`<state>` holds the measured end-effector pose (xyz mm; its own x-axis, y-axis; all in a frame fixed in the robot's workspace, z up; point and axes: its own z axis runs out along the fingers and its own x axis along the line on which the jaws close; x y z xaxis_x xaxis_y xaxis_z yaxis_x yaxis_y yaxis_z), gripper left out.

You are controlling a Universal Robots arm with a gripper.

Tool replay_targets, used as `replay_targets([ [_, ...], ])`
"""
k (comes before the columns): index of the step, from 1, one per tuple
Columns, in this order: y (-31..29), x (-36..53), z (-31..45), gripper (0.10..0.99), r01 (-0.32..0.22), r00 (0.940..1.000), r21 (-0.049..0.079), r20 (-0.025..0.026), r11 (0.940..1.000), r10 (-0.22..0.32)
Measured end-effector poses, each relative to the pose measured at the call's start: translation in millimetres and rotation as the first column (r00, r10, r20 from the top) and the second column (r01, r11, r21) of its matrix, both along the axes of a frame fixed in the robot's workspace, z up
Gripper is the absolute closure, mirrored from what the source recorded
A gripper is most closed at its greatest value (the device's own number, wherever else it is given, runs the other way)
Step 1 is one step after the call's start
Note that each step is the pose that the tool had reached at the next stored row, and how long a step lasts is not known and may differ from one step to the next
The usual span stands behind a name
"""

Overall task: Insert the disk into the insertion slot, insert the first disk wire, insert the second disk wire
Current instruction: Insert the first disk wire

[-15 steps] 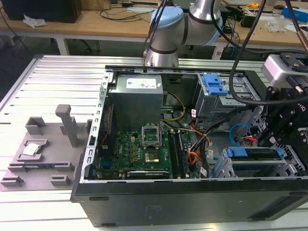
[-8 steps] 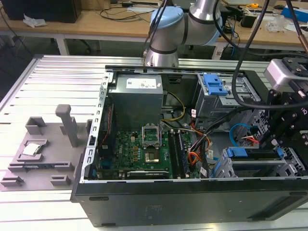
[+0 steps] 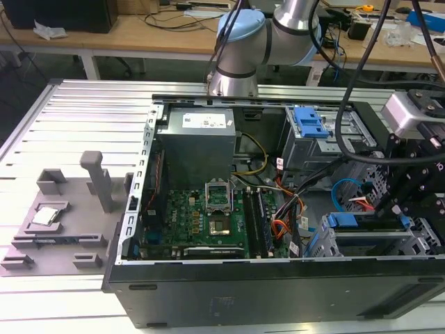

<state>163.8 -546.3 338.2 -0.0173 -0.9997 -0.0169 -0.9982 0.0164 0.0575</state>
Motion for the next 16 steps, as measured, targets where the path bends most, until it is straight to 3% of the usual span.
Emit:
replay_targets([
  [14, -0.5, 2.8, -6.3, 0.906, 0.0, 1.0, 0.001, 0.0001, 1.0, 0.0],
  [16, -0.5, 2.8, -5.8, 0.831, 0.0, 1.0, 0.0, 0.0001, 1.0, 0.0],
])
